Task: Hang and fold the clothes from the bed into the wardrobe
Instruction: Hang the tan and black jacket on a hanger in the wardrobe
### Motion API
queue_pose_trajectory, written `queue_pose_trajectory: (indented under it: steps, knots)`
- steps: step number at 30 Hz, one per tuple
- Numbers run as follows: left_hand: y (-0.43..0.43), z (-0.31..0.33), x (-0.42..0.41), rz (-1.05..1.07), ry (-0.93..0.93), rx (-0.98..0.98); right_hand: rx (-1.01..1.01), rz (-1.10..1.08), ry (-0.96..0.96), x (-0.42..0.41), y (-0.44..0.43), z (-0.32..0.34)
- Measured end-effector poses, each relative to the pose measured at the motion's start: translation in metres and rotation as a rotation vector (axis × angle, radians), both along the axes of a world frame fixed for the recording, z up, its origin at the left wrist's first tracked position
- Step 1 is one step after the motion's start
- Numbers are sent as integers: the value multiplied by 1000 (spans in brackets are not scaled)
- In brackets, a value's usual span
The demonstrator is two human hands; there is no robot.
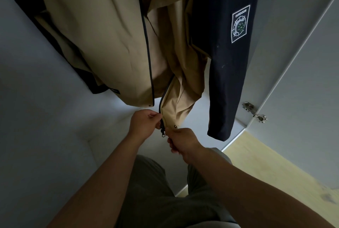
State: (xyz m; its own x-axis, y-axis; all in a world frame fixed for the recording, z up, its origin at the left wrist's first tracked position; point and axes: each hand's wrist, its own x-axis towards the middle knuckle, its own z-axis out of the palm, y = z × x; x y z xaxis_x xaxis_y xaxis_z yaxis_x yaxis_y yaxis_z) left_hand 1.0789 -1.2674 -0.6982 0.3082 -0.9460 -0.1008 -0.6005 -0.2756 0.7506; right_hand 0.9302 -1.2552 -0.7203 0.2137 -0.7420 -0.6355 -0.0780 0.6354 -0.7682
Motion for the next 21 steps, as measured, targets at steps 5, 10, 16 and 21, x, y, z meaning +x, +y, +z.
queue_pose_trajectory:
  steps: [5, 10, 16, 21]
  knots:
    - [-1, -2, -3, 9, 18, 2, -205, 47, 167, -2, -2, 0]
    - [-3, -1, -5, 45, -29, -25, -404, 253, 351, -1, -2, -6]
    - [-1, -7, -13, 28, -44, -3, -758, 627, 613, -11, -6, -12]
    - [-4, -3, -8, 87, 79, 35, -1008, 724, 759, -16, -9, -5]
